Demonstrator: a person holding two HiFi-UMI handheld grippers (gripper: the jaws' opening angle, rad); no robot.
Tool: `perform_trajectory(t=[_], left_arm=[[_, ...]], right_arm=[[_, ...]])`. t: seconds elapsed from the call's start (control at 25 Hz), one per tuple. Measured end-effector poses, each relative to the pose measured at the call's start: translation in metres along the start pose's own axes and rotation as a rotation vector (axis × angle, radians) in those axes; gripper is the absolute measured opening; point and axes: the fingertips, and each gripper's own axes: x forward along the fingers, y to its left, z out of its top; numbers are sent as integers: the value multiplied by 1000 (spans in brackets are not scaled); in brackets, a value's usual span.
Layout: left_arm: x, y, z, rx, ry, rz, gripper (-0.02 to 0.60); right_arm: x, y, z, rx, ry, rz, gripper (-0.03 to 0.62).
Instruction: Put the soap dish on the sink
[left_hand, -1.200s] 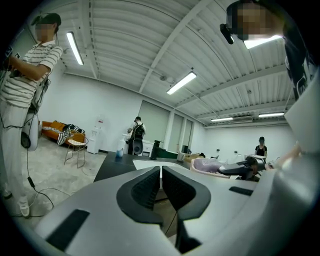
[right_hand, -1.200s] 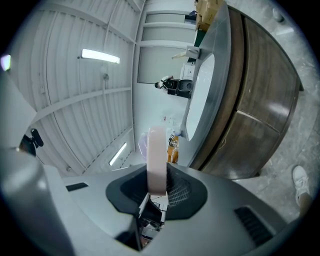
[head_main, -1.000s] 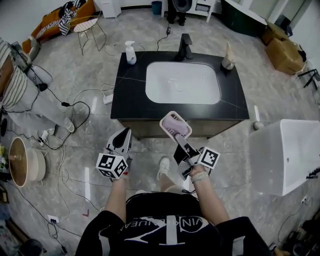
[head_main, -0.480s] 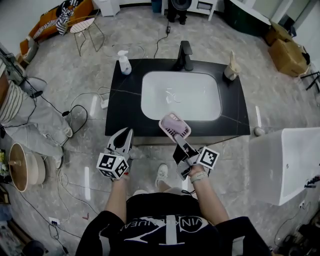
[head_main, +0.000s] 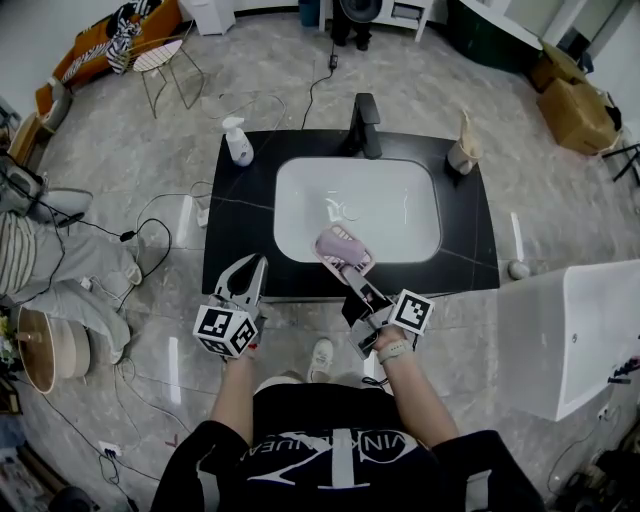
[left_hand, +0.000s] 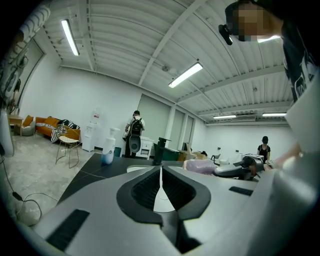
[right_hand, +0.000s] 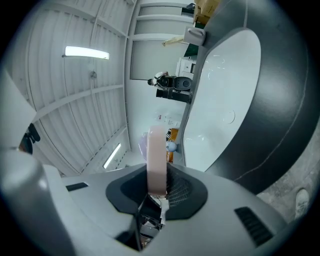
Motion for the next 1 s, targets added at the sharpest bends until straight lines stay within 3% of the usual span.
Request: perform_trajectory(t=[0.24,0.44,1.0], left_arm=[[18,-2,3,25,38,-27,29],[41,-25,-2,114,105,-137,29],[125,35,15,44,86,-159,29]], right_arm=[[14,-7,9,30,11,-41,77],[39,-13,21,54,4,-55,77],[140,-18,66,90,-4,-115,77]])
